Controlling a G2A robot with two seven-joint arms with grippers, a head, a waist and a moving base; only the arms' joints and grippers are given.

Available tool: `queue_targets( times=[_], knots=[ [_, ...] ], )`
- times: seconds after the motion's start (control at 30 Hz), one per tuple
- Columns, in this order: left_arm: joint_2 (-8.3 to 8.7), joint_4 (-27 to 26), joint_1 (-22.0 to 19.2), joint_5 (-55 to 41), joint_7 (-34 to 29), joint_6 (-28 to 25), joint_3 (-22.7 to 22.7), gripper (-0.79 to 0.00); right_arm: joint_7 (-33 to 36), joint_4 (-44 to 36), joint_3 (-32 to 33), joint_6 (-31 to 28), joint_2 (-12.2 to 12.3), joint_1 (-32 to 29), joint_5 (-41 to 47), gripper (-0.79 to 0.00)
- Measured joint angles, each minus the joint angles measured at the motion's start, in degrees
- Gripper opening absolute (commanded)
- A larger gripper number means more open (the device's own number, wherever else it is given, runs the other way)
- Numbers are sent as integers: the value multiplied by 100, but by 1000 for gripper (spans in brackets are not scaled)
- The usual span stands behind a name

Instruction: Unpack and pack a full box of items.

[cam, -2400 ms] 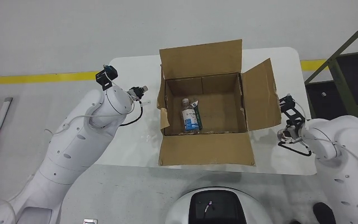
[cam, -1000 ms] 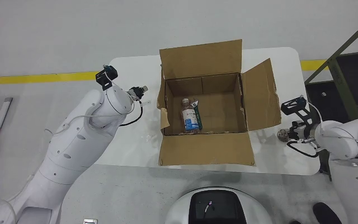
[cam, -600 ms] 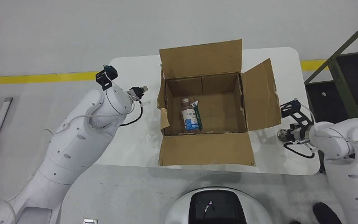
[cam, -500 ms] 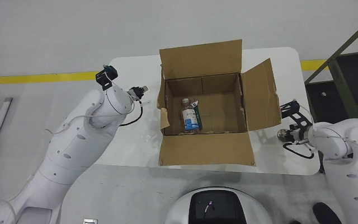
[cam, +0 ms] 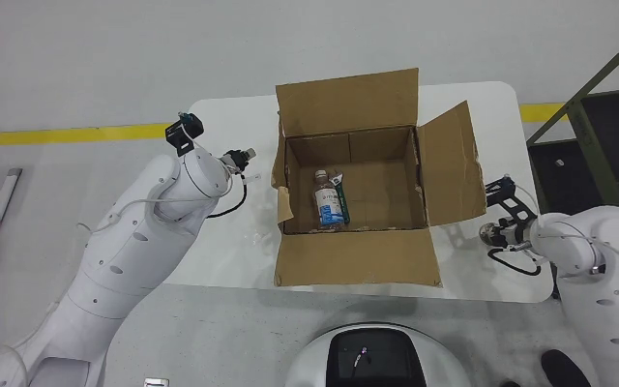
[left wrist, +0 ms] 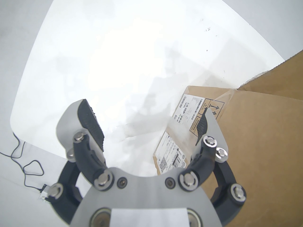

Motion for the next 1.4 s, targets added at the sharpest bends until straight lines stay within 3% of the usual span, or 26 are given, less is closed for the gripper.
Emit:
queue_targets(
  times=[0.5,0.57,0.6,0.67,1.03,1.17,1.4],
  knots=[
    [0,0,0,0,0,0,0,0,-66,141,-151,72,85,36,43,-579],
    [0,0,0,0,0,0,0,0,-67,153,-168,84,95,39,44,-622],
    [0,0,0,0,0,0,0,0,-72,159,-180,94,101,40,44,-708],
    [0,0,0,0,0,0,0,0,-78,171,-195,106,110,42,48,-785],
    [0,0,0,0,0,0,0,0,-195,68,12,355,178,143,284,-785],
    [0,0,0,0,0,0,0,0,-278,-344,584,773,211,255,874,-785],
    [0,0,0,0,0,0,0,0,-542,-1008,1880,1552,252,643,3175,-785]
  ],
)
